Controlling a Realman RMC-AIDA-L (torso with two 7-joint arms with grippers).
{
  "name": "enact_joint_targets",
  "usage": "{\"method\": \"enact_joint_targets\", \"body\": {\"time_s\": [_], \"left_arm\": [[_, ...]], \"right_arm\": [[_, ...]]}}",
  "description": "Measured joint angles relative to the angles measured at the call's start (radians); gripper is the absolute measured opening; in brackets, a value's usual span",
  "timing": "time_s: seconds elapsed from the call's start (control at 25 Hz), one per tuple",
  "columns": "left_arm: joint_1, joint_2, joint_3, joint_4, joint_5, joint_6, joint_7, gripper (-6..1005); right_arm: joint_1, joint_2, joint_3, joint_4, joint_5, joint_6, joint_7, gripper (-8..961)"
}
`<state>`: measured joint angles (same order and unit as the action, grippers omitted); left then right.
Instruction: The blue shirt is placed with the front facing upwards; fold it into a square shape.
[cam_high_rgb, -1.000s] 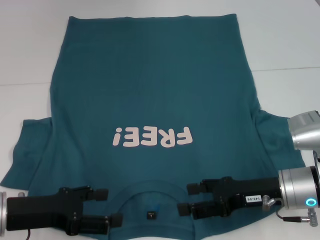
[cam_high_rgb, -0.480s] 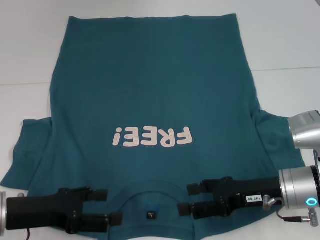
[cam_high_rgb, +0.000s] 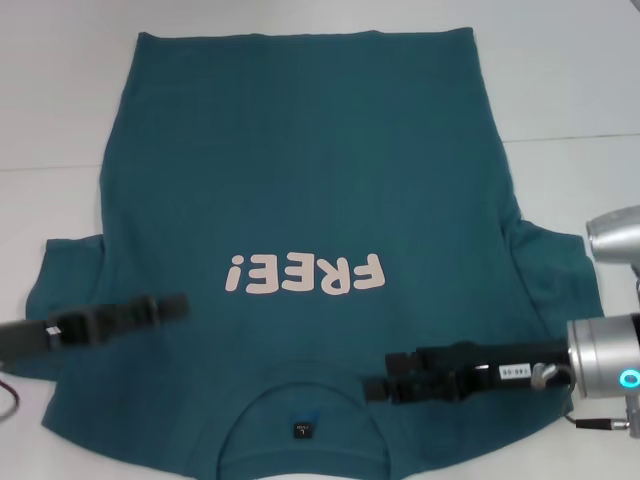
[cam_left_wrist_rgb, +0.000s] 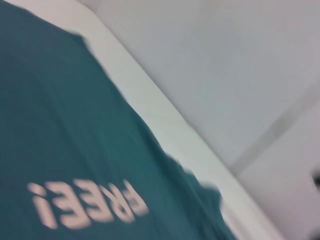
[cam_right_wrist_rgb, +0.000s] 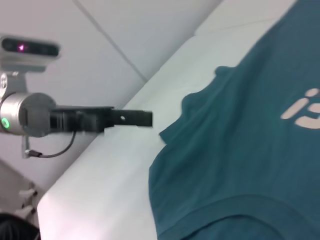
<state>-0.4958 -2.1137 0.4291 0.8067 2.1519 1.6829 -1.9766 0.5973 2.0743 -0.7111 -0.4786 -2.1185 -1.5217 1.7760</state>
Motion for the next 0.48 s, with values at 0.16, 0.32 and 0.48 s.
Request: {"method": "enact_joint_targets", "body": {"time_s": [0.16,0.32,0.48], "left_arm": [[-0.002,0.009,-0.081,-0.010,-0.022,-0.069,-0.179,949],[-0.001,0.030,-0.104,-0.042,-0.037,-0.140,-0.333,949],[-0.002,0.046,-0.134,-0.090,-0.038,-0.221,-0.386,949]], "right_arm": [[0.001,0.001,0.025,-0.045,0.001,-0.026,0.086,915],[0.004,-0.003,0.037,-0.075,0.029,-0.042,0.148,915],[0.006,-0.024,0.038,-0.091,0.058,-0.046,0.204,915]]}}
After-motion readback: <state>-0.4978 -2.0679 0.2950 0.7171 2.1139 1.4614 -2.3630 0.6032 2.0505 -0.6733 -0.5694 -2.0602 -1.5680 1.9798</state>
